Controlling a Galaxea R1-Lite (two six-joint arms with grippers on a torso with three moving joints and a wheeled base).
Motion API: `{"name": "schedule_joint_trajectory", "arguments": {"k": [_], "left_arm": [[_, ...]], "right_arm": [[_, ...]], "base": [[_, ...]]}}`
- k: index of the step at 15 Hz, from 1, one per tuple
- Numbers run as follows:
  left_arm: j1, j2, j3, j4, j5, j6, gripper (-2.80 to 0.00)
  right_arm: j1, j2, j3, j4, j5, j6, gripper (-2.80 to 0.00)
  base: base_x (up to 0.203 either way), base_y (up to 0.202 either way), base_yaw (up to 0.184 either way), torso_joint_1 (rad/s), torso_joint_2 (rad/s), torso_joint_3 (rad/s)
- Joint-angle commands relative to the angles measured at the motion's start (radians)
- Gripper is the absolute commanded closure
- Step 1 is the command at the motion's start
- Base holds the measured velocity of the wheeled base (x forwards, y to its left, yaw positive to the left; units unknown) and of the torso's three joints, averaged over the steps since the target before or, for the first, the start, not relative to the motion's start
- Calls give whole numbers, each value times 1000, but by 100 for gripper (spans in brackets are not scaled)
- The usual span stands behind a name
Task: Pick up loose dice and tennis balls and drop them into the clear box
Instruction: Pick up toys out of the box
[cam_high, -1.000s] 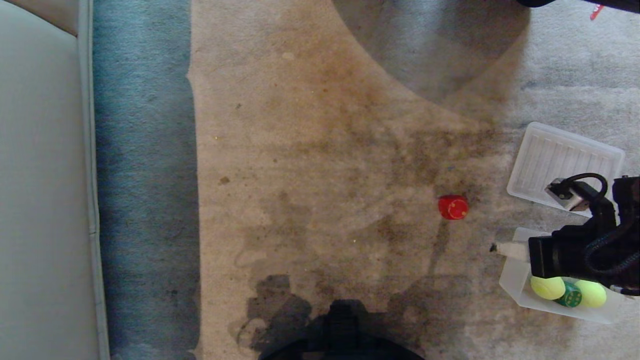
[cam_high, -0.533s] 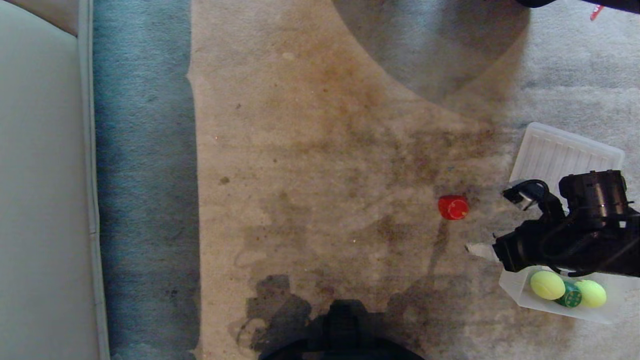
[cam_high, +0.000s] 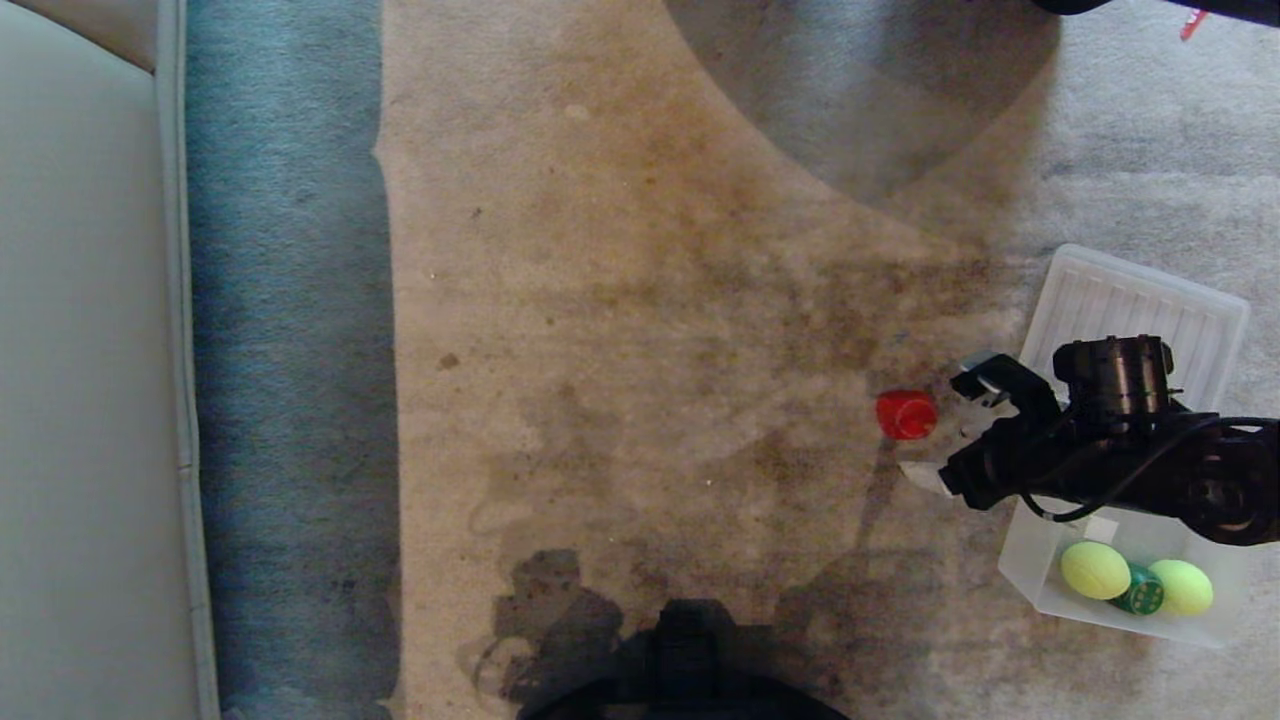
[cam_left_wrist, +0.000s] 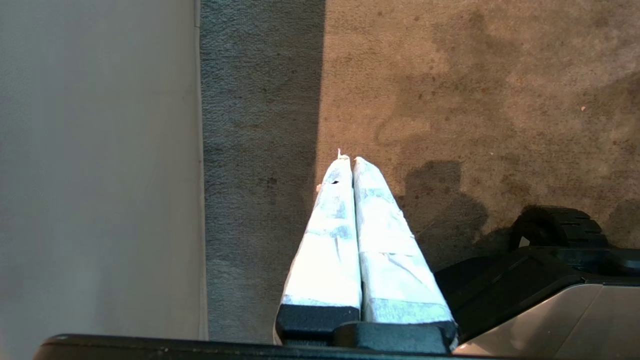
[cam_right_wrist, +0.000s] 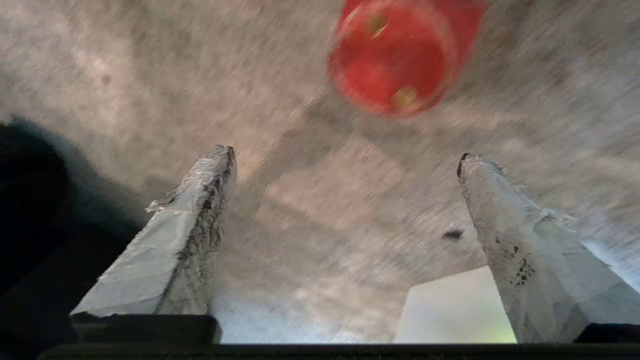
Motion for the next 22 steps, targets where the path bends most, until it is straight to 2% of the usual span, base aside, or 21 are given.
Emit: {"name": "schedule_joint_trajectory", "arguments": {"k": [1,4,8,17,18,22], "left_arm": [[0,0,0,0,0,0,0],[0,0,0,0,0,0,0],[0,0,0,0,0,0,0],[0,0,0,0,0,0,0],[0,0,0,0,0,0,0],[0,0,0,0,0,0,0]], "right_arm": [[-1,3,-9,-8,4,-7,-280],[-1,45,-16,-35,5,-14,-280],[2,139,-20,-260,1,-21,-280],[3,159,-21,-286,0,-38,-280],[3,164,-24,-290,0,-37,0],[5,207,-24,-354,-2,-38,0]], "base": [[0,0,0,0,0,0],[0,0,0,0,0,0],[0,0,0,0,0,0],[0,0,0,0,0,0],[0,0,0,0,0,0],[0,0,0,0,0,0]]}}
